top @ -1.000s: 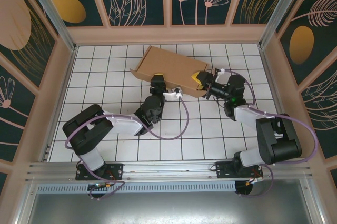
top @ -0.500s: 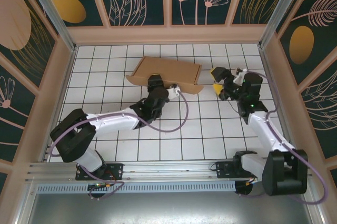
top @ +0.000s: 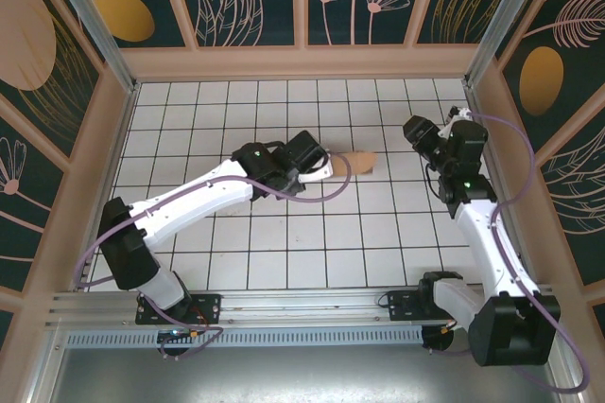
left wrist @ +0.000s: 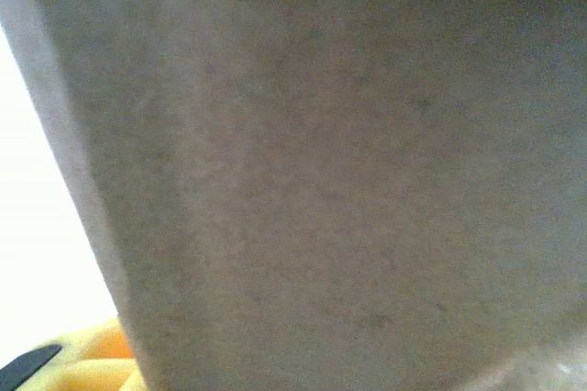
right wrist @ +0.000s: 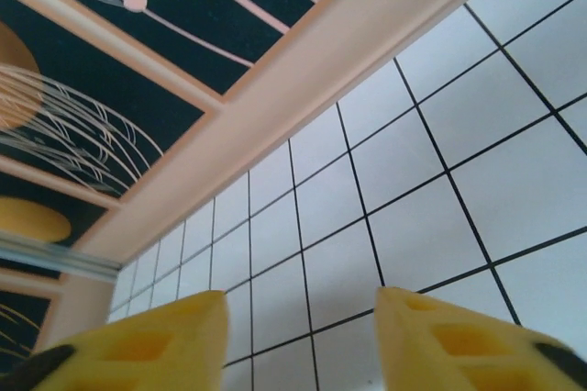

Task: Fold the paper box

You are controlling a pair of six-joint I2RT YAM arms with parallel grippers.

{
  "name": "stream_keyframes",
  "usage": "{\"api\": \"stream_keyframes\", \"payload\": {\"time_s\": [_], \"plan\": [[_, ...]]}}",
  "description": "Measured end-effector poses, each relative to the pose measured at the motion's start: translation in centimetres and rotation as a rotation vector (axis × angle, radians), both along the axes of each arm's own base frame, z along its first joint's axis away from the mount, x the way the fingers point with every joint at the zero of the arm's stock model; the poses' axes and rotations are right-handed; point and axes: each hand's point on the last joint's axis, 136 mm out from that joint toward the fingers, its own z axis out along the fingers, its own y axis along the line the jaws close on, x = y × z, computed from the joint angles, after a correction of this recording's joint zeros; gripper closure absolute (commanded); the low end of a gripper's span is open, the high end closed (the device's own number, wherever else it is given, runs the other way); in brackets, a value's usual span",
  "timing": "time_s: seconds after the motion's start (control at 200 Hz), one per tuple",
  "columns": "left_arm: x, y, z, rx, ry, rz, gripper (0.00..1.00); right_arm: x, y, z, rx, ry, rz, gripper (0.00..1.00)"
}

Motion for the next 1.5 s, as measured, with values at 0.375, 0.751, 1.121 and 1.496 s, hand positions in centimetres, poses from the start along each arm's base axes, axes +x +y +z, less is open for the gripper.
{"api": "stream_keyframes", "payload": {"time_s": [0.375, 0.751, 1.121, 1.496], "plan": [[-1.7, -0.9, -3.1, 0.077, 0.176, -0.036, 0.54, 1.9, 6.8, -7.8, 0.037, 0.247, 0.277, 0.46], [-1.0, -2.0, -3.6, 0.115, 0.189, -0.039, 0.54, 2.3, 14.3, -16.7, 0.178, 0.507, 0.631, 0.56], [-0.8, -1.7, -4.1, 0.150, 0.184, -0.042, 0.42, -4.0, 25.3, -19.4, 0.206, 0.588, 1.129, 0.91], [1.3, -1.8, -4.4, 0.186, 0.097, 0.007, 0.23, -4.4, 26.0, -20.3, 0.225, 0.612, 1.172, 0.86]]}}
